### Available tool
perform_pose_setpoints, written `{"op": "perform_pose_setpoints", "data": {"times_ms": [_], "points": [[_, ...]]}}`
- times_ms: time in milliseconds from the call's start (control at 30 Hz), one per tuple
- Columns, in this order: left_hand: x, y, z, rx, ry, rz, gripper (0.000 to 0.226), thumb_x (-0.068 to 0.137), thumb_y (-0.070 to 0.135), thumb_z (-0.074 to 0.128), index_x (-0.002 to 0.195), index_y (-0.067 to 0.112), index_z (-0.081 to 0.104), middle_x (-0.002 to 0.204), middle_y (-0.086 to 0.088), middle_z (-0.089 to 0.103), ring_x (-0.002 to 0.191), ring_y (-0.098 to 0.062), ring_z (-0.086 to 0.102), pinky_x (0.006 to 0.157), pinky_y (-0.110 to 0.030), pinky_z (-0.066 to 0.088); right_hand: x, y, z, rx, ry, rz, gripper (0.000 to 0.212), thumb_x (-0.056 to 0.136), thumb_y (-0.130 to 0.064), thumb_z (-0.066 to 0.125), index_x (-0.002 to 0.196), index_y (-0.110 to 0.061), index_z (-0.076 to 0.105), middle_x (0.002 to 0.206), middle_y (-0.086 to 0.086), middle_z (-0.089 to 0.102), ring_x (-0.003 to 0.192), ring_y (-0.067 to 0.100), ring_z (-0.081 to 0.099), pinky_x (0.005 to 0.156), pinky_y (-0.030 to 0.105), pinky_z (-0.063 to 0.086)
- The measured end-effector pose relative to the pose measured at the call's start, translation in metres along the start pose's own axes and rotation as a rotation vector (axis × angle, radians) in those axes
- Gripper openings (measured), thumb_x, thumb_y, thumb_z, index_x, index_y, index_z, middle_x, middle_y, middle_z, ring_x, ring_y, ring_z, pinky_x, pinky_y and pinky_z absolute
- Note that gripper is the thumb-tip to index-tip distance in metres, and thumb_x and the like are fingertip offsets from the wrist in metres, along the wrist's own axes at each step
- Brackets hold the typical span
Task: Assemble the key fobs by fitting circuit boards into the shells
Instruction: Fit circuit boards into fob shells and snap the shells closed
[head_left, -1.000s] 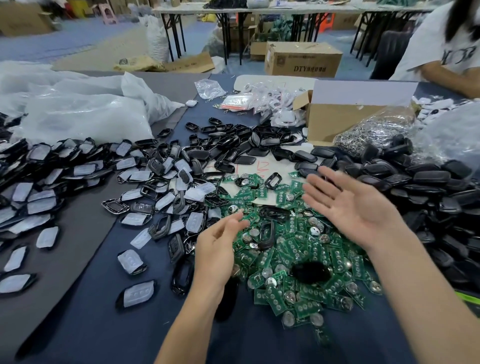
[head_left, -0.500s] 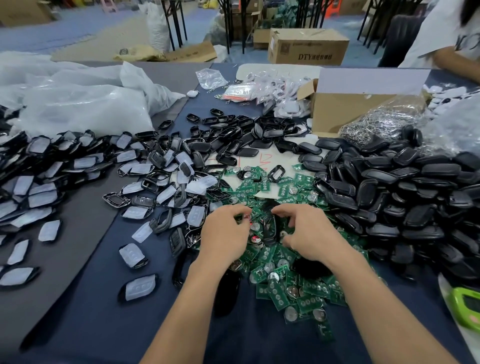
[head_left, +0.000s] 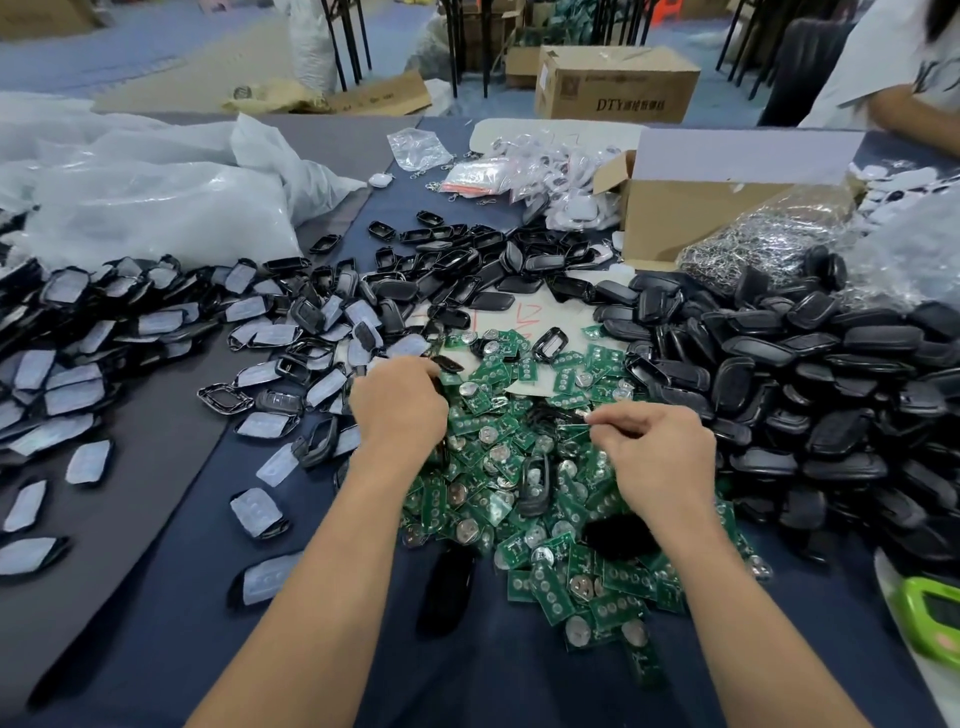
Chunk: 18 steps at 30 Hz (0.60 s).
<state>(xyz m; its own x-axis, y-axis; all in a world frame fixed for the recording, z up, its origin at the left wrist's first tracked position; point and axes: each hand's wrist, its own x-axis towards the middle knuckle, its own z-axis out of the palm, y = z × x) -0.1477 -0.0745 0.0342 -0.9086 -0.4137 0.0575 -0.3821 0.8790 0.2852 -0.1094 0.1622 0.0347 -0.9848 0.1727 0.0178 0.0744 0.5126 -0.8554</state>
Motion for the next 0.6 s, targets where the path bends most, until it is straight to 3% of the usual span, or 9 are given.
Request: {"op": "perform_pose_setpoints", "data": {"times_ms": [133, 200, 300, 367, 467, 600], "points": [[0.005, -0.003, 0.001, 0.033, -0.046, 0.048, 0.046, 0.092, 0.013, 0.063, 0.129, 0.040, 0.070, 0.115, -0.001, 0.075, 0.097, -0.026, 0.062, 0.090, -0.038, 0.050, -0.008, 0.001, 0.003, -0.073, 0.061, 0.007, 0.029, 0.089, -0.017, 0.077, 0.072, -0.040, 0.074, 0.066, -0.036, 0.066, 0.048, 0.003, 0.062, 0.050, 0.017, 0.047], [0.009, -0.005, -0.001, 0.060, -0.081, 0.063, 0.053, 0.092, 0.013, 0.064, 0.138, 0.039, 0.064, 0.122, 0.002, 0.074, 0.106, -0.024, 0.066, 0.099, -0.038, 0.047, -0.011, 0.002, 0.005, -0.089, 0.090, 0.007, 0.026, 0.090, -0.018, 0.076, 0.074, -0.038, 0.074, 0.067, -0.034, 0.067, 0.049, 0.003, 0.062, 0.052, 0.022, 0.050], [0.017, -0.006, -0.007, 0.048, -0.079, 0.031, 0.051, 0.093, 0.014, 0.066, 0.138, 0.038, 0.064, 0.118, 0.006, 0.075, 0.109, -0.022, 0.068, 0.105, -0.038, 0.046, -0.010, 0.003, 0.005, -0.138, 0.030, 0.012, 0.019, 0.090, -0.017, 0.074, 0.084, -0.034, 0.077, 0.072, -0.022, 0.072, 0.054, -0.001, 0.063, 0.064, 0.022, 0.055], [0.024, -0.003, -0.010, -0.017, -0.041, 0.020, 0.046, 0.093, 0.018, 0.068, 0.135, 0.037, 0.066, 0.117, 0.006, 0.076, 0.107, -0.022, 0.068, 0.103, -0.039, 0.049, -0.010, 0.005, 0.006, -0.202, -0.067, 0.033, 0.024, 0.090, -0.013, 0.075, 0.103, -0.033, 0.078, 0.089, -0.021, 0.072, 0.073, -0.011, 0.061, 0.075, 0.012, 0.048], [0.041, 0.009, -0.007, -0.101, -0.012, 0.077, 0.050, 0.095, 0.019, 0.065, 0.143, 0.034, 0.061, 0.127, 0.005, 0.073, 0.112, -0.023, 0.068, 0.103, -0.040, 0.050, -0.009, 0.005, 0.010, -0.260, -0.111, 0.047, 0.031, 0.091, -0.011, 0.075, 0.113, -0.033, 0.078, 0.094, -0.016, 0.069, 0.077, -0.018, 0.053, 0.067, 0.000, 0.033], [0.076, 0.026, 0.008, -0.122, 0.049, 0.121, 0.058, 0.101, 0.013, 0.048, 0.158, 0.018, 0.040, 0.123, -0.014, 0.070, 0.115, -0.034, 0.061, 0.101, -0.044, 0.047, -0.003, -0.004, 0.010, -0.380, -0.145, 0.031, 0.018, 0.092, -0.017, 0.075, 0.099, -0.032, 0.081, 0.093, -0.010, 0.079, 0.069, -0.004, 0.063, 0.068, 0.016, 0.050]]}}
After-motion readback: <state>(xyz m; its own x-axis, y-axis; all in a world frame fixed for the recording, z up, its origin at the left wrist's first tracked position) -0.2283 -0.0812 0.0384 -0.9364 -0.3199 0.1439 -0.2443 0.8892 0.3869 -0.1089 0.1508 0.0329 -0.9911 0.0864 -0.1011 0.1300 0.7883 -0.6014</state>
